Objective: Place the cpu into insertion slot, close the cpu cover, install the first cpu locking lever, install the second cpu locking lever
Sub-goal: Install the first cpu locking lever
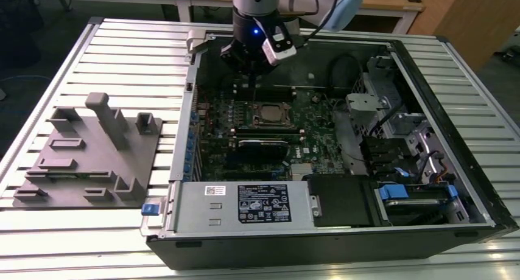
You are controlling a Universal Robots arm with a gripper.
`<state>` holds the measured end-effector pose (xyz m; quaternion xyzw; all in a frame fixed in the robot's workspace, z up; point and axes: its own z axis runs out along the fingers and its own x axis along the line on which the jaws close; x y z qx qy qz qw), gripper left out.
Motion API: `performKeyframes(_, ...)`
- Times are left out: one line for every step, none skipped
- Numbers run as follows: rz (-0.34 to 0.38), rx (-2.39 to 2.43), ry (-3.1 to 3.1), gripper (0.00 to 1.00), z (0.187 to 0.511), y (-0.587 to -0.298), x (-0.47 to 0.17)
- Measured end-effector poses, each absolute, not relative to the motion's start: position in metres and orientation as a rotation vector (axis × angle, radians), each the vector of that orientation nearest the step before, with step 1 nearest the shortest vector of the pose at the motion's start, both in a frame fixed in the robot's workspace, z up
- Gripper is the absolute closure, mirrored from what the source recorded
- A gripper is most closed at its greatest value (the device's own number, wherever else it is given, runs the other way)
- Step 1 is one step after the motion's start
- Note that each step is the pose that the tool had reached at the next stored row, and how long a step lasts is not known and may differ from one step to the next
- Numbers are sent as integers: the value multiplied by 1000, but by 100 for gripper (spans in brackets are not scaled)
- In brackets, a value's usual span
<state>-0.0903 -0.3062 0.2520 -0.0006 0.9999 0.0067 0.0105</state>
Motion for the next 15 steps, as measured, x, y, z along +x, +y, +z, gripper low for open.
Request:
performKeyframes(21,-2,3121,89,252,-306,-89)
performKeyframes(21,-2,3121,89,252,-306,-89)
performKeyframes(21,-2,3121,89,252,-306,-88)
performKeyframes(21,-2,3121,89,252,-306,-87)
performKeyframes(20,-2,3121,89,252,-306,-86)
performKeyframes(20,-2,3121,89,252,-306,-85)
performKeyframes(20,-2,3121,89,252,-306,-85)
performKeyframes(21,-2,3121,89,252,-306,-85)
performKeyframes(21,-2,3121,89,252,-306,-84)
performKeyframes(20,-2,3121,89,252,-306,-84)
performKeyframes(20,-2,3121,89,252,-306,-84)
performKeyframes(21,-2,3121,89,252,-306,-84)
performKeyframes(20,-2,3121,89,252,-306,-84)
performKeyframes(20,-2,3121,89,252,-306,-84)
performKeyframes(20,-2,3121,89,252,-306,-84)
